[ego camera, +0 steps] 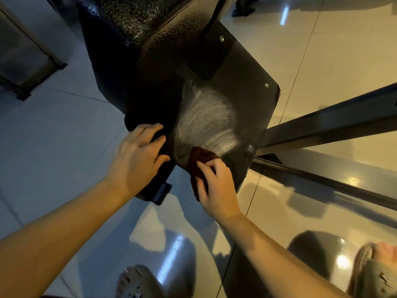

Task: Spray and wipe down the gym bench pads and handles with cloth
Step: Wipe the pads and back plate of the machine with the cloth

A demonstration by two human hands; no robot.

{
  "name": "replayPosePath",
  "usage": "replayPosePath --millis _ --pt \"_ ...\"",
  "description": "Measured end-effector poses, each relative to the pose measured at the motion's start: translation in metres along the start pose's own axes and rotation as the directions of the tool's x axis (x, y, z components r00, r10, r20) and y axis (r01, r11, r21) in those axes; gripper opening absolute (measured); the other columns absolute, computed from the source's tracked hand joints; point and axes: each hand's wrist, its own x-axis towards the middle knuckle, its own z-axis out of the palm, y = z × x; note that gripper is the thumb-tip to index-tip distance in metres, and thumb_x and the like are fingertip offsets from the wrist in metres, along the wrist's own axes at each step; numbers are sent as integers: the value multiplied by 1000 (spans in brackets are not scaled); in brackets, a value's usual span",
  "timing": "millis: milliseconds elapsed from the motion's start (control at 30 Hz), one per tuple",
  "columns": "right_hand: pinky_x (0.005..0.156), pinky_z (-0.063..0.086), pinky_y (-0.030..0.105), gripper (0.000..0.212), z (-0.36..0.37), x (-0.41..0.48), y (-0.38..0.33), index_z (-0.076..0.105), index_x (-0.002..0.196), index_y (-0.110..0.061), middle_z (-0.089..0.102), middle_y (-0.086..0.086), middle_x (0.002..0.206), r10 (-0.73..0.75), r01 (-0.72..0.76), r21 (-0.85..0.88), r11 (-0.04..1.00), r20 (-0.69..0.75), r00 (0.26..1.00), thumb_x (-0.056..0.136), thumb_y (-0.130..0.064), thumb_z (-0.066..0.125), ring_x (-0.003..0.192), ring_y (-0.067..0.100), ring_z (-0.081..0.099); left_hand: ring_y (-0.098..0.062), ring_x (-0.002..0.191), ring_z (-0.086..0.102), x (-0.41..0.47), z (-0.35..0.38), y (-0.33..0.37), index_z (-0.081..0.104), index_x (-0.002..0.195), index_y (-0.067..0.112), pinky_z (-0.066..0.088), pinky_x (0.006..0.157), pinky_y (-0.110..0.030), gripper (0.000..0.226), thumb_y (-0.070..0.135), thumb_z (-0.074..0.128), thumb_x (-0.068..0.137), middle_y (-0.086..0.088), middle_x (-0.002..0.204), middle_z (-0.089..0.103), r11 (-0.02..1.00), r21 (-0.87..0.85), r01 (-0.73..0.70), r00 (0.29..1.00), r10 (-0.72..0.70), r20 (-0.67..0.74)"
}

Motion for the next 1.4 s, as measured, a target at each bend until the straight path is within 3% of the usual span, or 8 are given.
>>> replayPosePath --millis 267,500,733,867,1000,1100,1233,1400 --pt "91 51 43 28 -14 50 32 67 122 -6 58 10 113 288 -298 -43 954 -163 944 97 -19 63 102 28 58 -35 130 53 -2 5 0 71 120 0 53 100 -56 48 24 85 81 -16 141 59 999 -35 2 1000 -2 -26" --pt "80 46 38 38 -2 15 10 67 127 -6 57 10 115 -50 47 -86 995 -34 998 96 -23 53 100 25 55 -33 128 57 4 0 2 74 117 2 55 99 -51 49 27 87 76 -14 136 63 1000 -27 13 999 -14 -38" --pt "94 49 38 29 -21 87 52 70 119 -8 53 7 111 552 -575 -42 817 -232 801 101 -26 55 102 28 59 -32 133 52 -2 4 3 71 123 4 52 102 -53 50 28 83 81 -12 143 58 1000 -18 15 1000 -15 -4" --pt "83 49 33 28 7 63 -38 68 119 -8 55 7 108 185 -188 -5 982 -154 971 99 -24 55 95 22 54 -32 132 53 0 6 -1 71 123 4 54 99 -54 50 29 83 81 -12 143 58 1000 -3 31 999 -31 5" --pt "80 45 38 41 10 60 -12 65 129 -3 58 14 112 -140 131 -141 981 -56 988 98 -26 51 99 28 53 -35 127 57 1 7 -5 74 119 2 56 96 -54 46 28 82 81 -14 139 61 1000 -3 -25 999 25 -30" --pt "85 49 42 34 -6 69 41 68 126 -8 58 12 110 182 -219 -170 961 -206 961 99 -25 56 97 29 57 -32 128 57 -1 9 -6 73 120 2 55 99 -51 48 31 83 82 -13 139 61 999 20 -39 999 39 -35" --pt "89 49 43 30 -18 100 55 68 117 -11 50 8 112 613 -653 -116 748 -257 747 102 -32 53 97 30 56 -30 130 56 -2 10 -5 72 121 3 57 96 -52 49 32 82 83 -11 141 60 1000 -12 -26 999 25 -34" --pt "80 52 36 32 8 107 -38 68 114 -8 53 8 108 253 -274 -58 960 -238 938 98 -34 59 92 23 56 -32 129 56 -2 4 -2 73 119 3 57 96 -50 48 29 84 81 -14 137 62 1000 16 -18 999 18 -31"
